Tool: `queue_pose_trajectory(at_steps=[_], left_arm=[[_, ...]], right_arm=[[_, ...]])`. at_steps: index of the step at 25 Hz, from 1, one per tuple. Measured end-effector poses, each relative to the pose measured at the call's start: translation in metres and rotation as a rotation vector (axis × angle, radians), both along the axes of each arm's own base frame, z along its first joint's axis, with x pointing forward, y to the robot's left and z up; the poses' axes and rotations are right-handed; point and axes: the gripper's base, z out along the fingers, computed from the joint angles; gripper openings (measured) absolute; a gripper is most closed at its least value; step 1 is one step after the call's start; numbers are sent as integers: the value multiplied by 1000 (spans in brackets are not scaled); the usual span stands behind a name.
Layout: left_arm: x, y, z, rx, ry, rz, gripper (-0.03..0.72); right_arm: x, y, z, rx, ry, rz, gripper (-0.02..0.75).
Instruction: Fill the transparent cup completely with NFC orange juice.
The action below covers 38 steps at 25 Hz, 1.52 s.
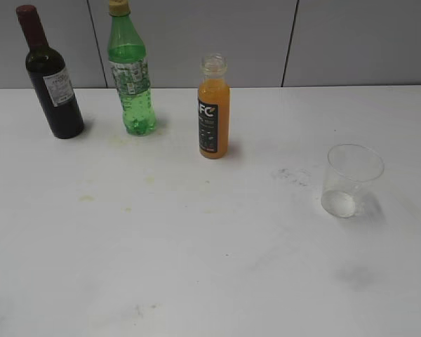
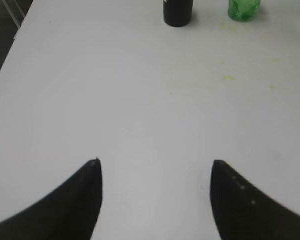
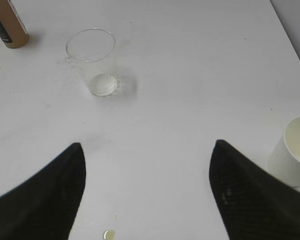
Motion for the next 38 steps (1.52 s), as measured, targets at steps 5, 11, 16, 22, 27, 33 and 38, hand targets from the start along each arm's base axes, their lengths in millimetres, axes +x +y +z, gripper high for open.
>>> queue_pose_trajectory(at_steps=[5, 11, 16, 22, 27, 33, 38], left_arm=[[0, 0, 0, 0, 0, 0, 521], [0, 0, 0, 0, 0, 0, 521], [0, 0, 0, 0, 0, 0, 521], [0, 0, 0, 0, 0, 0, 521], [0, 0, 0, 0, 0, 0, 521], [0, 0, 0, 0, 0, 0, 521], [0, 0, 0, 0, 0, 0, 521]], right_arm=[[0, 0, 0, 0, 0, 0, 591], [0, 0, 1, -1, -11, -1, 591], [4, 1, 23, 17, -217, 7, 591], [21, 5, 48, 39, -465, 26, 591], [33, 7, 58, 51, -550, 36, 591], [56, 11, 62, 62, -537, 43, 591], [89, 17, 63, 78, -547, 51, 591]])
